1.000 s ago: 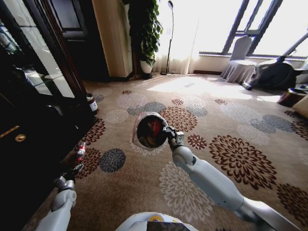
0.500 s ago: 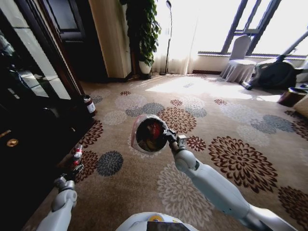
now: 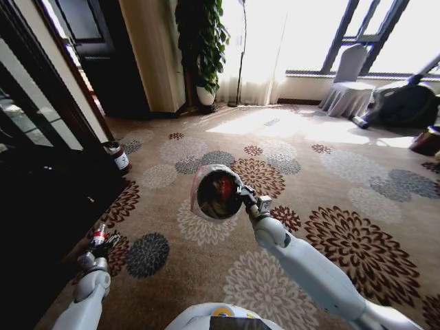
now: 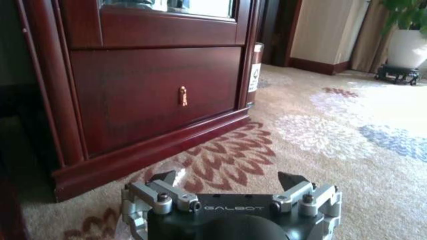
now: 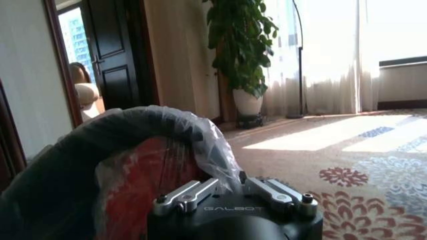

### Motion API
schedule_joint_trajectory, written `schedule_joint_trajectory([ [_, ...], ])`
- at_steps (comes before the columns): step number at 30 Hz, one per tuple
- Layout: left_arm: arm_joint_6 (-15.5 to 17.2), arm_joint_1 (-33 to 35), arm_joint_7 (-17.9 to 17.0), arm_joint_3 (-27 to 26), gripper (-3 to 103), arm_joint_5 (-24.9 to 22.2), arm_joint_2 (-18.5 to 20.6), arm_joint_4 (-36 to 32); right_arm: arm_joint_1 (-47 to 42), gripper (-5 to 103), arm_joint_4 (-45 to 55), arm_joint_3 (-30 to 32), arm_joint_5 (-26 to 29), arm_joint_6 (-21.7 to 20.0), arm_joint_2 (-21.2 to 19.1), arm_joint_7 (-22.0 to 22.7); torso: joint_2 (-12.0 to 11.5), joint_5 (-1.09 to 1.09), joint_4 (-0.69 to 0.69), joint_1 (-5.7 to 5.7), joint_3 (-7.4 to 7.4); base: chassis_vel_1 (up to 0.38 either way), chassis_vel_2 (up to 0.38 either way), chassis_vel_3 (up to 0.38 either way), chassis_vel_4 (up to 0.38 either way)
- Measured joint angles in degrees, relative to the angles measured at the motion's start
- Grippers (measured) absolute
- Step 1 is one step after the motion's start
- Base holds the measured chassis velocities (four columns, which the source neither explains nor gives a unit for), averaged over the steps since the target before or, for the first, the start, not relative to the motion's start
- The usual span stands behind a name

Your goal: Pick up the trash from the ground and place it into the trash bin.

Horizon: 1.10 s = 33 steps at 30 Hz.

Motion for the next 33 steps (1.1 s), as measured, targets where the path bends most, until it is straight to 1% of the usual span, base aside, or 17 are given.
schedule_joint_trajectory([
  [7,0.0,0.1,0.0,0.0,100,0.0,0.0,0.0,0.0,0,0.0,0.0,0.0,-0.1,0.0,0.0,0.0,0.0,0.02,-0.01,-0.01,0.143,0.056,-0.118,-0.043],
  [14,0.0,0.0,0.0,0.0,100,0.0,0.0,0.0,0.0,0,0.0,0.0,0.0,-0.1,0.0,0.0,0.0,0.02,0.01,0.0,0.0,0.179,0.193,-0.173,-0.212],
  [17,-0.1,0.0,0.1,-0.1,100,0.0,0.0,0.0,0.0,0,0.0,0.0,0.0,-0.1,0.1,-0.1,0.0,-0.04,0.06,0.0,0.01,0.186,0.194,-0.154,-0.177],
  [20,-0.1,0.0,0.1,-0.1,100,0.0,0.0,0.0,0.1,0,0.0,0.0,0.0,-0.2,0.1,-0.1,0.0,-0.03,0.07,-0.01,0.0,0.135,0.149,-0.091,-0.087],
  [22,-0.1,0.0,0.0,-0.1,100,0.0,0.0,0.0,0.1,0,0.0,0.0,0.0,-0.2,0.1,-0.1,0.0,0.02,0.07,-0.01,0.0,0.04,0.036,-0.05,0.018],
  [24,-0.1,0.0,0.1,-0.1,100,0.0,0.0,0.0,0.1,0,0.0,0.0,0.0,-0.2,0.1,-0.1,0.0,0.03,0.01,0.0,0.01,0.0,0.0,0.0,0.0],
  [25,-0.1,0.0,0.1,-0.1,100,0.0,0.0,0.0,0.1,0,0.0,0.0,0.0,-0.2,0.1,-0.1,0.0,0.03,0.01,0.0,0.01,0.0,0.0,0.0,0.0],
  [26,-0.1,0.0,0.1,-0.1,100,0.0,0.0,0.0,0.1,0,0.0,0.0,0.0,-0.2,0.0,0.0,0.0,0.04,-0.04,0.0,0.01,-0.07,-0.064,0.025,0.015],
  [29,-0.1,0.0,0.1,0.0,100,0.0,0.0,0.0,0.1,0,0.0,0.0,0.0,-0.2,0.0,0.0,0.0,0.01,-0.04,0.0,0.01,-0.058,-0.015,0.029,-0.003],
  [30,-0.1,0.0,0.1,0.0,100,0.0,0.0,0.0,0.1,0,0.0,0.0,0.0,-0.2,0.0,0.0,0.0,0.02,-0.01,0.0,0.01,0.0,0.0,0.0,0.0],
  [33,-0.1,0.0,0.1,0.0,100,0.0,0.0,0.0,0.1,0,0.0,-0.1,0.0,-0.2,0.0,0.0,0.0,-0.02,0.02,-0.01,0.01,0.0,0.0,0.0,0.0],
])
